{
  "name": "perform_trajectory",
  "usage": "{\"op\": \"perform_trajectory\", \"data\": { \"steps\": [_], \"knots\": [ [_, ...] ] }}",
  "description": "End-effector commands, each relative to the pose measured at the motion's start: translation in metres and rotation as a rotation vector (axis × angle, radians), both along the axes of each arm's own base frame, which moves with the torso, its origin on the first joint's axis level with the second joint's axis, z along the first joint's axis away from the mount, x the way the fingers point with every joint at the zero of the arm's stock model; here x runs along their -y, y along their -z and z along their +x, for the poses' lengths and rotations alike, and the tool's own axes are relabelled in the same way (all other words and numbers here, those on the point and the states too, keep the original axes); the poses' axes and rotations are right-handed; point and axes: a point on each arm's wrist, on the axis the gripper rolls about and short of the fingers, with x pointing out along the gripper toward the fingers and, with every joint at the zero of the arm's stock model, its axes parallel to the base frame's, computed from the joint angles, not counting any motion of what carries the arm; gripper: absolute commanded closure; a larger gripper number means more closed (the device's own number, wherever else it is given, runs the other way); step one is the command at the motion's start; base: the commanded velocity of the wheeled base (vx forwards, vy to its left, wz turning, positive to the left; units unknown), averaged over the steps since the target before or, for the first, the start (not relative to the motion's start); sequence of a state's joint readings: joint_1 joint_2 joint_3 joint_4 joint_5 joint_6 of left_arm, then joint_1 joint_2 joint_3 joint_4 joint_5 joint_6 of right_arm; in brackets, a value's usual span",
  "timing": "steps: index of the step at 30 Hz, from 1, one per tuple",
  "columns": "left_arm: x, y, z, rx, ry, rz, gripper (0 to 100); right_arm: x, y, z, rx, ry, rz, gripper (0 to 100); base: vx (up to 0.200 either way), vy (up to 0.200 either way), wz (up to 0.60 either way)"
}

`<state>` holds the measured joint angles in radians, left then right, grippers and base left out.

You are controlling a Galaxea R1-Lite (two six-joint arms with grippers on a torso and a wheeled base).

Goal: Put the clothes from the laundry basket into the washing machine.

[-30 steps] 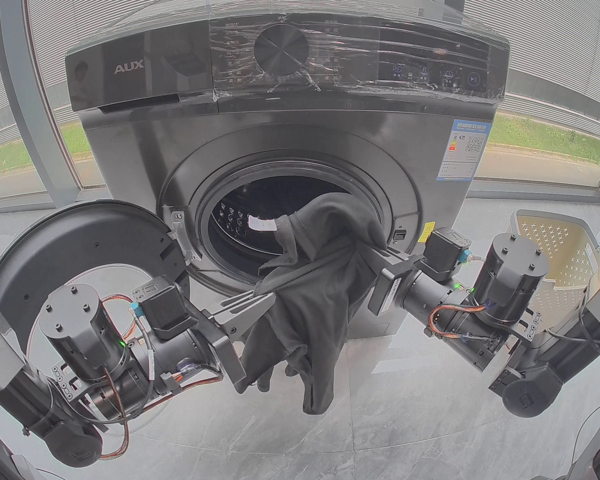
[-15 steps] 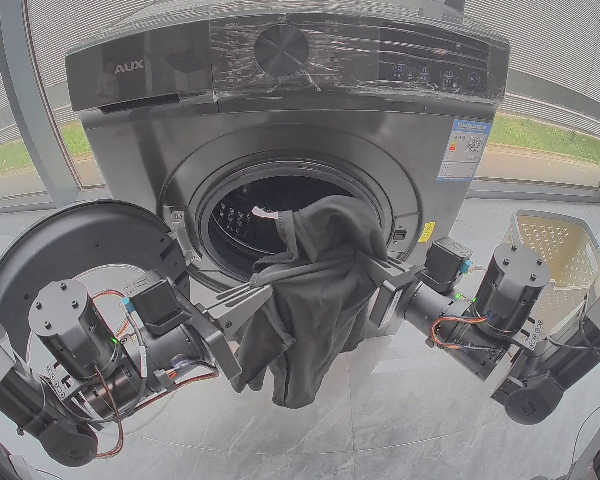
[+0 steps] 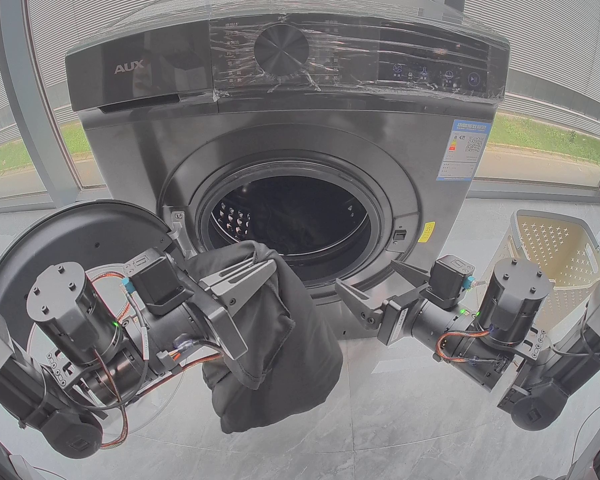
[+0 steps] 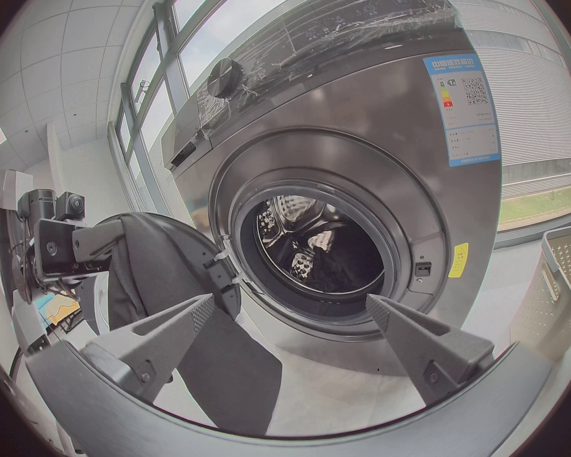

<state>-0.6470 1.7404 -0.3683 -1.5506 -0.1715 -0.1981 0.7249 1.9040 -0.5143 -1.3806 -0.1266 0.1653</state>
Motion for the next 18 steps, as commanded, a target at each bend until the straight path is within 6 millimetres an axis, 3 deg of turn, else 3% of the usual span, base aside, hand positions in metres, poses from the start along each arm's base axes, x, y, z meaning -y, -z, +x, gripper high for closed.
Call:
{"op": "perform_trajectory", "data": {
  "steps": [1, 10, 18],
  "knots": [
    [0.001, -0.001, 0.002, 0.005, 0.002, -0.003, 100, 0.004, 0.004, 0.000, -0.016, 0.011, -0.014, 0, 0.000, 0.000, 0.00],
    [0.000, -0.006, -0.001, 0.023, 0.015, -0.010, 100, 0.020, 0.024, 0.000, -0.084, 0.024, -0.072, 0, 0.000, 0.000, 0.00],
    [-0.003, -0.010, -0.006, 0.035, 0.023, -0.017, 100, 0.041, 0.056, 0.003, -0.193, -0.033, -0.136, 0, 0.000, 0.000, 0.00]
  ]
}}
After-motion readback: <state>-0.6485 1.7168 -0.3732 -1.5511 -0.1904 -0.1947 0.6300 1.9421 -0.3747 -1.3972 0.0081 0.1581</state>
